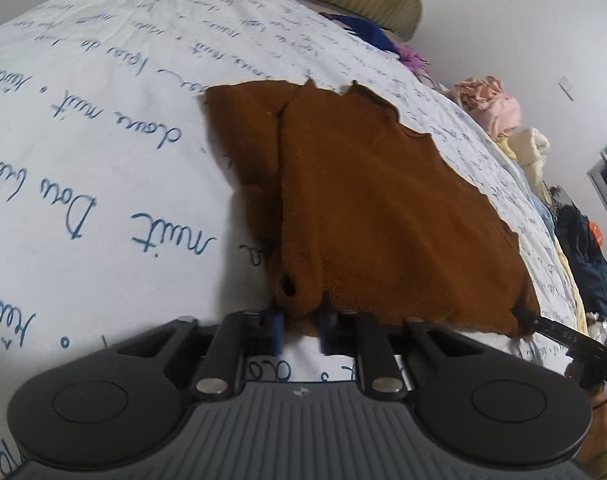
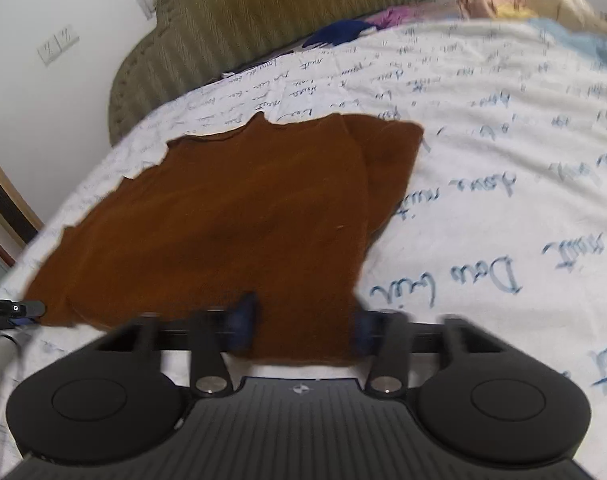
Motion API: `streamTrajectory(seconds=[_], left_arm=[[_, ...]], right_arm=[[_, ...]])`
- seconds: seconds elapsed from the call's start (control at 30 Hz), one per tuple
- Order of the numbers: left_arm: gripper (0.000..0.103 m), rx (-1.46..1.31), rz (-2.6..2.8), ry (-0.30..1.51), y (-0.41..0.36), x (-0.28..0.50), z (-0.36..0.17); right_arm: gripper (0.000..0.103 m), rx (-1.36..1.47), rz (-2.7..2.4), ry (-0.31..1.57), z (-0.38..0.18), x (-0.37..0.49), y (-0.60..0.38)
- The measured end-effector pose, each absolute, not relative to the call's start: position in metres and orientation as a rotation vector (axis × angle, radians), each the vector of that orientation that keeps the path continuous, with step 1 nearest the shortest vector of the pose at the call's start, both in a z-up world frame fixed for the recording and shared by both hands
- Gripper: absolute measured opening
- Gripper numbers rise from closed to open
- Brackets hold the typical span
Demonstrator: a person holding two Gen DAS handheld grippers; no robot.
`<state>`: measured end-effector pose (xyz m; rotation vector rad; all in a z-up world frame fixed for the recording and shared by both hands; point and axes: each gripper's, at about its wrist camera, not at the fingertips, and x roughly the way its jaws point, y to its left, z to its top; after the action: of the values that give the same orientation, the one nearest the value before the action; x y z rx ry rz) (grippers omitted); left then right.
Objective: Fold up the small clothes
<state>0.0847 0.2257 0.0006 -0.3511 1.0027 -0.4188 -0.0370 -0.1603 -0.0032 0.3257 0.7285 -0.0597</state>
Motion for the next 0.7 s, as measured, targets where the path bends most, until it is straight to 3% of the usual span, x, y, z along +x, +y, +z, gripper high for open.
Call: streamTrajectory(seconds=[0.2, 0.23, 0.37, 0.47, 0.53, 0.57, 0.63, 0.67, 0.7], left_arm=[[0.007, -0.265, -0.402, 0.906, 0.232, 0.066, 0.03], [0.007, -0.245, -0.401, 0.899, 0.232, 0.063, 0.032], [0.008, -0.139, -0.367, 0.956, 0.227, 0.061, 0.019], [0.008, -0.107, -0.323, 0.899, 0.228, 0.052, 0.035], [0.008, -0.106, -0.301, 0.827, 0.227, 0.048, 0.055], [0.009, -0.12, -0.297, 0.786, 0.227, 0.048, 0.067], [0.013, -0.15, -0.294, 0.729, 0.222, 0.052, 0.084], [0.025, -0.159, -0.311, 0.713, 0.216, 0.057, 0.089], [0.049, -0.166, -0.326, 0.71, 0.208, 0.063, 0.091]], right_arm=[[0.013, 0.15, -0.138, 0.656, 0.024, -0.049, -0.143], [0.008, 0.122, -0.151, 0.654, 0.027, -0.05, -0.142], [0.008, 0.087, -0.166, 0.737, 0.017, -0.045, -0.147], [0.012, 0.111, -0.207, 0.705, 0.02, -0.051, -0.15], [0.026, 0.136, -0.242, 0.626, 0.032, -0.057, -0.148], [0.028, 0.134, -0.241, 0.584, 0.04, -0.058, -0.144], [0.042, 0.126, -0.191, 0.549, 0.051, -0.052, -0.13], [0.048, 0.113, -0.152, 0.548, 0.053, -0.047, -0.12], [0.058, 0.097, -0.104, 0.552, 0.053, -0.041, -0.108]])
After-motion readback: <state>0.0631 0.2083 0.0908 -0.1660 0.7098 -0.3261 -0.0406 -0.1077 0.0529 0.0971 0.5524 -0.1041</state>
